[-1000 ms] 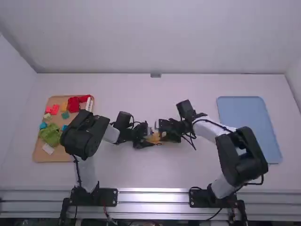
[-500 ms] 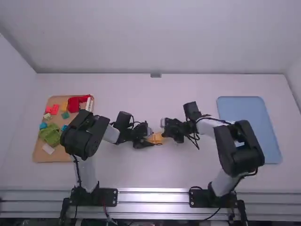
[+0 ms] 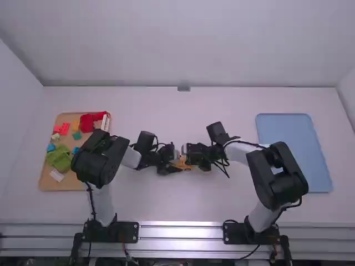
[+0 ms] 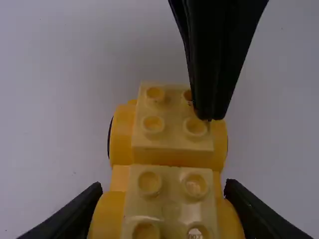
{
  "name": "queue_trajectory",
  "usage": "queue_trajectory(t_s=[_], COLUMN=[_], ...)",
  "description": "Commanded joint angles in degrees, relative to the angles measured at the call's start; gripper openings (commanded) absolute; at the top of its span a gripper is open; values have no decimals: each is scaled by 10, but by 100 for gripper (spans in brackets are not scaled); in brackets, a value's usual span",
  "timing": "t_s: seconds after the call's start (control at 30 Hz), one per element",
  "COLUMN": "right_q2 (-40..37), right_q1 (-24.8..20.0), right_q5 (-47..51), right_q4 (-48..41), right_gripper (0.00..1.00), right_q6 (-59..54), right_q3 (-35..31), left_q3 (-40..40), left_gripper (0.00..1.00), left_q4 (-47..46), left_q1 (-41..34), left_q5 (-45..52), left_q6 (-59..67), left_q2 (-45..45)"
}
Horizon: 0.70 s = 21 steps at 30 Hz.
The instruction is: Assemble lego blocks to make yellow taxi
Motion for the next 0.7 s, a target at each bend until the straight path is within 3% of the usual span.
queue_trajectory(t_s=[0.0, 0.33, 0.67], right_q2=[3, -11, -11], right_q1=[-2, -22, -35], right_q5=[7, -58, -33], right_q4=[-1, 25, 12], right_gripper=[0, 0, 0], right_q6=[3, -3, -4], right_q3=[-1, 7, -2], left_q3=[-4, -4, -4], left_gripper=[38, 38, 37], left_q4=[-9, -9, -4], left_q1=[2, 2, 2], left_q5=[-26, -26, -28], left_q6=[7, 7, 7], left_q2=[7, 7, 7])
